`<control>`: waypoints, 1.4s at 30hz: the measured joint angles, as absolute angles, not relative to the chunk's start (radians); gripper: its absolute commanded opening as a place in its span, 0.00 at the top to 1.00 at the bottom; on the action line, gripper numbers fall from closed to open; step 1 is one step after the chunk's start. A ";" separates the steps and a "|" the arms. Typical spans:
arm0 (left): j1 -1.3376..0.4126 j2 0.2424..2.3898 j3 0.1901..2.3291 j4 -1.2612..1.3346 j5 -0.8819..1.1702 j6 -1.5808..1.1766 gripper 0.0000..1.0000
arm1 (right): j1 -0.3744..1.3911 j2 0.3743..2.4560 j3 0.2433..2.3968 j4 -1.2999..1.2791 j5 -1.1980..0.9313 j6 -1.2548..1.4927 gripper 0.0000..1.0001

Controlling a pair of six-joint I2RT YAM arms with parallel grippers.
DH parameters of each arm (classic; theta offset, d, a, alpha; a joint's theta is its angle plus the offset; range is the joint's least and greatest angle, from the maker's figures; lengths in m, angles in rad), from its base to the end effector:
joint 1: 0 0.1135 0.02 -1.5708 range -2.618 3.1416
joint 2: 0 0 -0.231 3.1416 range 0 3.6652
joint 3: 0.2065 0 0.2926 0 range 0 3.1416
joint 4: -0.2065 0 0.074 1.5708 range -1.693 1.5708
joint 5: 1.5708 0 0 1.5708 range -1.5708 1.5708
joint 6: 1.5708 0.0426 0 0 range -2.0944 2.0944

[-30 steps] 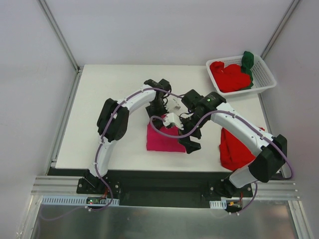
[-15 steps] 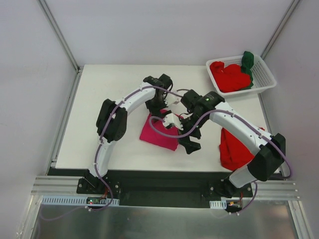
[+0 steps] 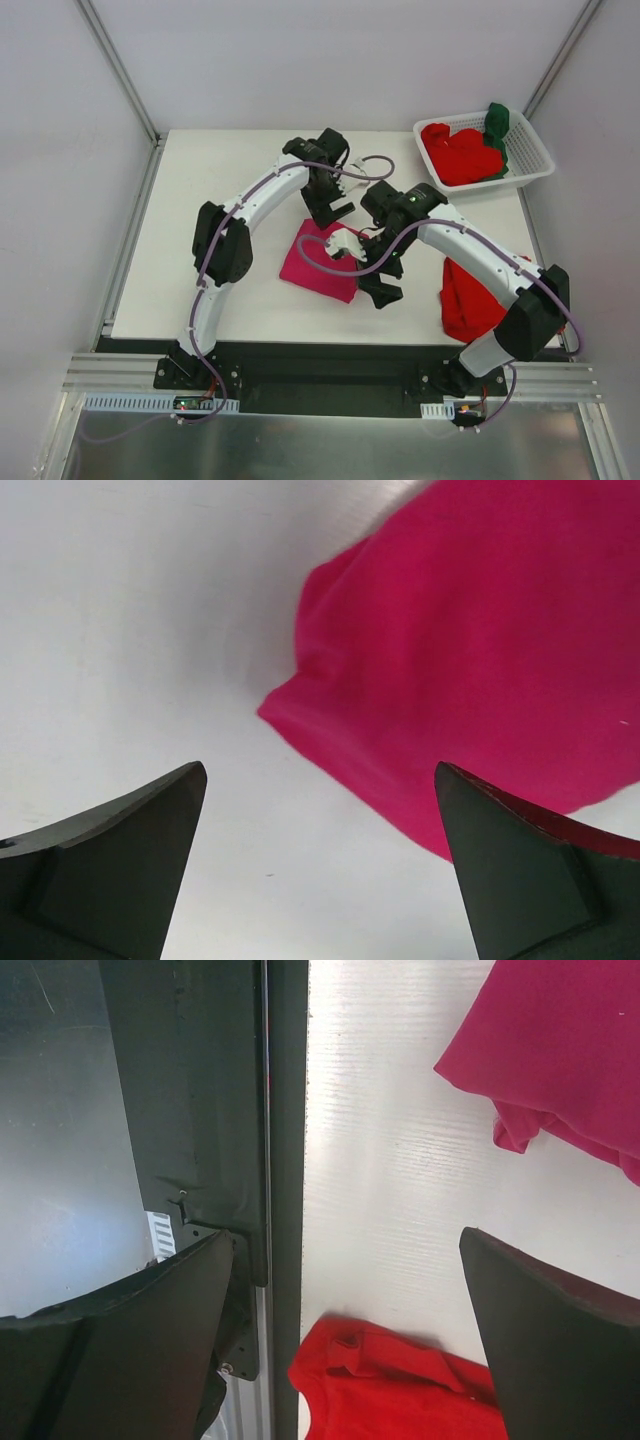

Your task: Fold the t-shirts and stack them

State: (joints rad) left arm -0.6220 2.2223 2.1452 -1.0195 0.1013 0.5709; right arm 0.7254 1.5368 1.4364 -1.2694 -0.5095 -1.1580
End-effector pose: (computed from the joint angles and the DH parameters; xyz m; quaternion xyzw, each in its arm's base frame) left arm 0.4066 -0.2968 0.2314 0.5551 0.7965 -0.0552 0.2332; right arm 0.2296 0.2314 0.2664 -0.7934 0.5461 0.2240 0.1486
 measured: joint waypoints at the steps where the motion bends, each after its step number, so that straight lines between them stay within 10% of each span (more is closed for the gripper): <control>1: -0.622 2.222 2.139 -1.028 0.126 0.565 0.01 | 0.725 1.539 1.436 -1.269 -0.507 -1.158 0.00; 42: -0.709 2.176 1.859 -0.881 0.011 0.502 0.01 | 0.725 1.576 1.436 -1.269 -0.456 -1.173 0.00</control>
State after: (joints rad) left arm -0.7086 2.1761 1.8591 -0.8814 0.0109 0.5022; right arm 0.7254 1.5764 1.4361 -1.2686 -0.4564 -1.1732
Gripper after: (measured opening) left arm 0.993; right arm 0.996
